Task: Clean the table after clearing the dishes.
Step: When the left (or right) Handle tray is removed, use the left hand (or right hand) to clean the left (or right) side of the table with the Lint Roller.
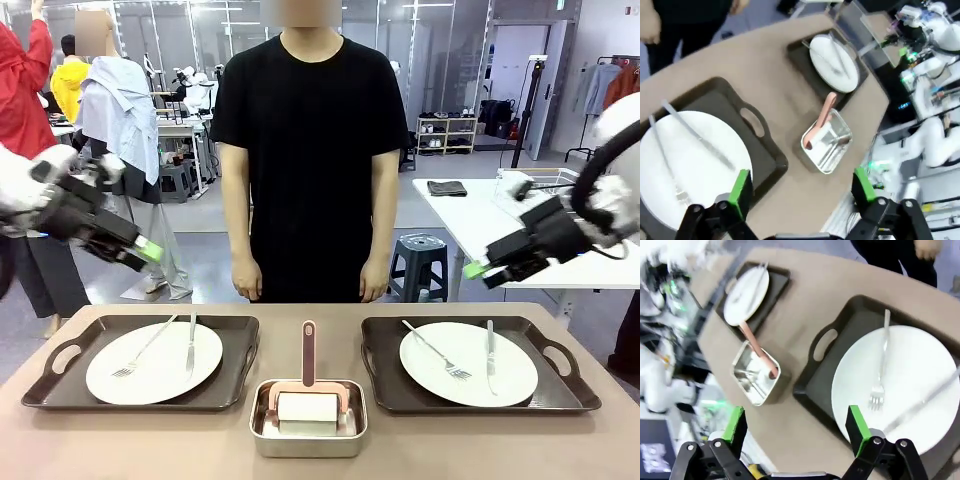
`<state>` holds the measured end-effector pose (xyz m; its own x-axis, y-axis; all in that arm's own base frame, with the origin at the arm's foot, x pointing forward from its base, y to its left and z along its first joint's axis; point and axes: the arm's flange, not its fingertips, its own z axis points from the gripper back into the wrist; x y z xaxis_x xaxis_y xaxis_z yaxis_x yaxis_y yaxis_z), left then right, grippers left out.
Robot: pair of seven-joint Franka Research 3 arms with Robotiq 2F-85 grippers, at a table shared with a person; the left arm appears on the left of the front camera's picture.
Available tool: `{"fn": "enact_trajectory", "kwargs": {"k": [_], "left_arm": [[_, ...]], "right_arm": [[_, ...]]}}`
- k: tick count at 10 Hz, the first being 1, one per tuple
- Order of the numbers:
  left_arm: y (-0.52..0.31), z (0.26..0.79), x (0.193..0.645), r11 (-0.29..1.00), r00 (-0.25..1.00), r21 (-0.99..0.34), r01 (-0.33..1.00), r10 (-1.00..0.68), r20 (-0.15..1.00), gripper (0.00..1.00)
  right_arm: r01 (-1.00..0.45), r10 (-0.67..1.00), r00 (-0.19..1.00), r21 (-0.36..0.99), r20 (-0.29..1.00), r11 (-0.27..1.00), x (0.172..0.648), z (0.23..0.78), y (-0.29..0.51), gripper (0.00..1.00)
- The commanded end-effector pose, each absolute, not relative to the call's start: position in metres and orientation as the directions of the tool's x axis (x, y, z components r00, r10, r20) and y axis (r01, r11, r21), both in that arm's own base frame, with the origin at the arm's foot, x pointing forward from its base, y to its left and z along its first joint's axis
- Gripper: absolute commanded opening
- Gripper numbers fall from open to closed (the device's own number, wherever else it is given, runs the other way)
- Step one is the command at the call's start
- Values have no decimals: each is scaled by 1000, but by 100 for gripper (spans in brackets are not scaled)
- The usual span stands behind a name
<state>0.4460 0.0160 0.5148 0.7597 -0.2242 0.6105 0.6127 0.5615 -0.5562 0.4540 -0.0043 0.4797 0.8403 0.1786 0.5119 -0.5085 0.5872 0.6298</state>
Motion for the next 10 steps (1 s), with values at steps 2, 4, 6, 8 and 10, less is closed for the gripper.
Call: {"fn": "enact_trajectory", "kwargs": {"k": [2,4,6,8,10], "left_arm": [[111,493,446,512,845,-743,431,58,531,100],[162,485,441,495,845,-789,363,183,503,100],[213,477,435,488,840,-827,280,293,457,100],[256,471,412,514,820,-838,184,390,419,100],[266,472,403,545,797,-824,155,424,430,100]], "right_arm": [[-274,-161,898,809,408,521,407,472,-117,100],[-172,-340,879,886,335,430,398,466,-200,100],[-49,-455,860,925,231,378,406,446,-266,100],[41,-531,829,929,173,367,395,429,-306,100],[58,-534,826,914,182,402,392,429,-309,100]]}}
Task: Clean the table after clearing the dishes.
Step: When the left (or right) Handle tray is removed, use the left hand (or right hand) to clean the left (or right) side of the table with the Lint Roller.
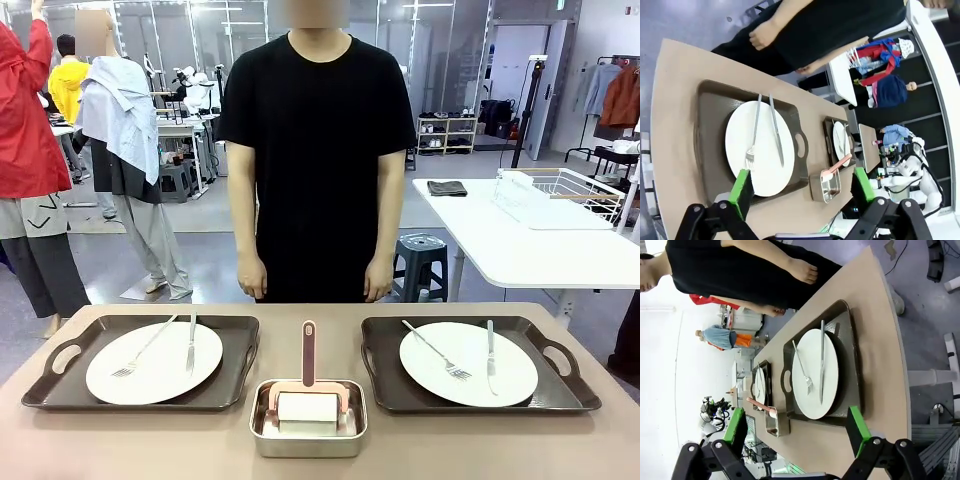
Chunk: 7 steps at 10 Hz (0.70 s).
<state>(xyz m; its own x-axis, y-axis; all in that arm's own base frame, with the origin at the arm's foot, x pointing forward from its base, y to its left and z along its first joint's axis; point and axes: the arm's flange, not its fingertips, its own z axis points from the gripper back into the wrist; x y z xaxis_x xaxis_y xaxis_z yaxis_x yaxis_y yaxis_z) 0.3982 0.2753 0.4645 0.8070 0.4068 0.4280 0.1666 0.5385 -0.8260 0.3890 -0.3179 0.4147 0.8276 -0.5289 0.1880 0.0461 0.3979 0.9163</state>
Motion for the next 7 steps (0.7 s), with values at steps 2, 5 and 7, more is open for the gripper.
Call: {"fn": "enact_trajectory", "kwargs": {"k": [2,5,7], "left_arm": [[265,464,405,535,817,-824,186,382,432,100],[265,464,405,535,817,-824,186,382,432,100],[265,464,405,535,817,-824,186,382,432,100]], "right_arm": [[36,-522,831,917,193,396,388,415,-314,100],[36,-522,831,917,193,396,388,415,-314,100],[36,-522,831,917,193,396,388,415,-314,100]]}}
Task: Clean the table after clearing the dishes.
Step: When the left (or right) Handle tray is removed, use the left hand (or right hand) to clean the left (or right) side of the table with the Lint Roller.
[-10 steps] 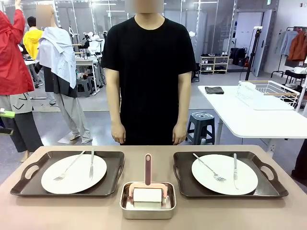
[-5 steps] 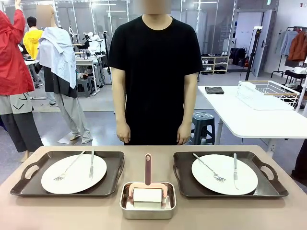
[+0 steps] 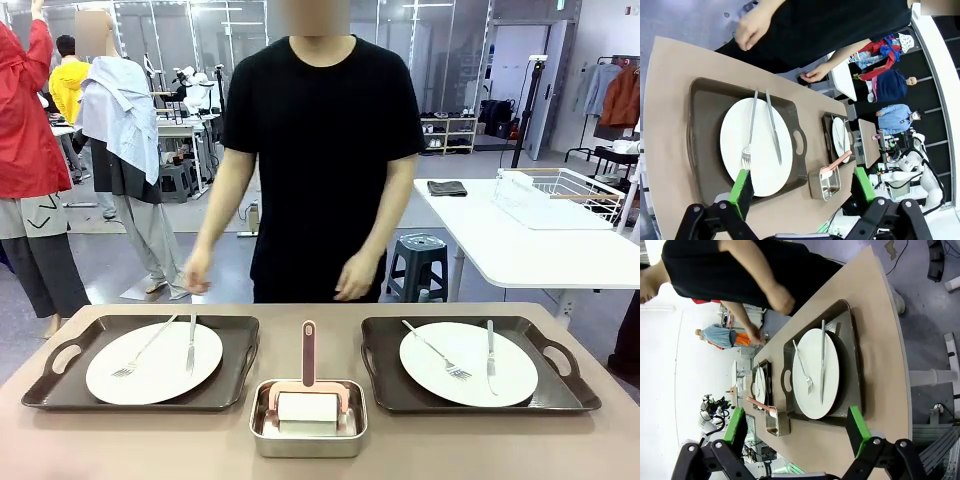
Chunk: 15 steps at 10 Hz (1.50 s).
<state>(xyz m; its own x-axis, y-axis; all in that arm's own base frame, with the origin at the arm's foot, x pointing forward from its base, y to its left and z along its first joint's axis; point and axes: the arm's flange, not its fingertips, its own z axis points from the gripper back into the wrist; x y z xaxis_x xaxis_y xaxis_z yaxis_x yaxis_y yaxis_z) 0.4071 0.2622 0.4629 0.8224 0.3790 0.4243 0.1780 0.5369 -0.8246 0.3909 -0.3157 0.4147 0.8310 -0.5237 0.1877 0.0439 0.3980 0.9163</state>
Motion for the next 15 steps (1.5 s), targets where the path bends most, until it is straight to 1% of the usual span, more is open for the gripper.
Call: {"fn": "enact_trajectory", "kwargs": {"k": [1,15], "left_arm": [[265,464,405,535,817,-824,186,382,432,100],[265,464,405,535,817,-824,186,382,432,100]], "right_arm": [[36,-522,831,917,193,396,388,415,-314,100],[36,-522,831,917,193,396,388,415,-314,100]]}}
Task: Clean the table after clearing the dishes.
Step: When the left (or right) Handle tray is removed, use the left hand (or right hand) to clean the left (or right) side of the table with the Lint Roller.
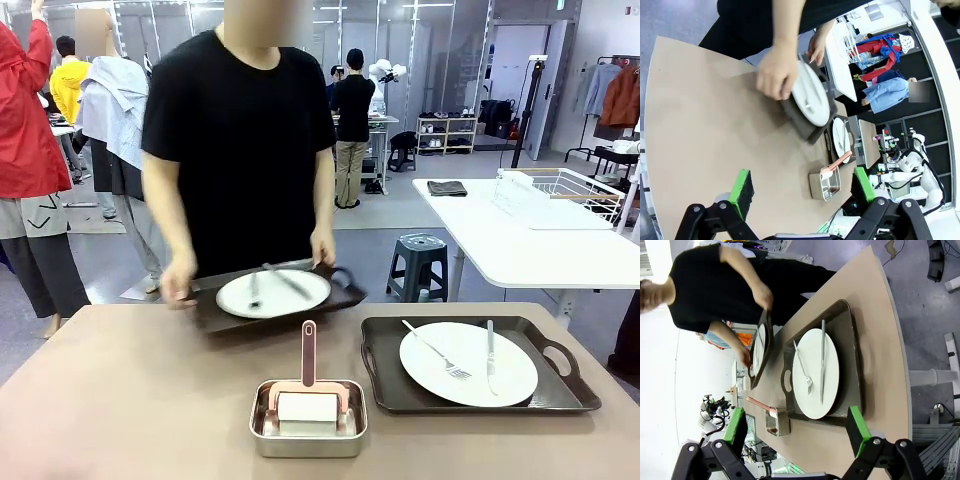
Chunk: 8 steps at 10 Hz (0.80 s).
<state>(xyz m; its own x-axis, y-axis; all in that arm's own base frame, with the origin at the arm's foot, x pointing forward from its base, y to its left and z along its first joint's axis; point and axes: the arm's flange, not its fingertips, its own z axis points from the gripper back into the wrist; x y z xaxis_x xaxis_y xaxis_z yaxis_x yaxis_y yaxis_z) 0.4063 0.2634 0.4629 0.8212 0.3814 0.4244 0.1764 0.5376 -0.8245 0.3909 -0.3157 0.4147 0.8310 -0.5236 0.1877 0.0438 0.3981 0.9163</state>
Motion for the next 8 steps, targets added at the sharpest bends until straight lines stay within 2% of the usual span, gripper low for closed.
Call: {"fn": "enact_trajectory", "kwargs": {"k": [1,8], "left_arm": [[265,464,405,535,817,-824,186,382,432,100],[265,464,405,535,817,-824,186,382,432,100]], "right_arm": [[36,-522,831,917,193,396,388,415,-314,100],[36,-522,831,917,193,396,388,415,-314,100]]}}
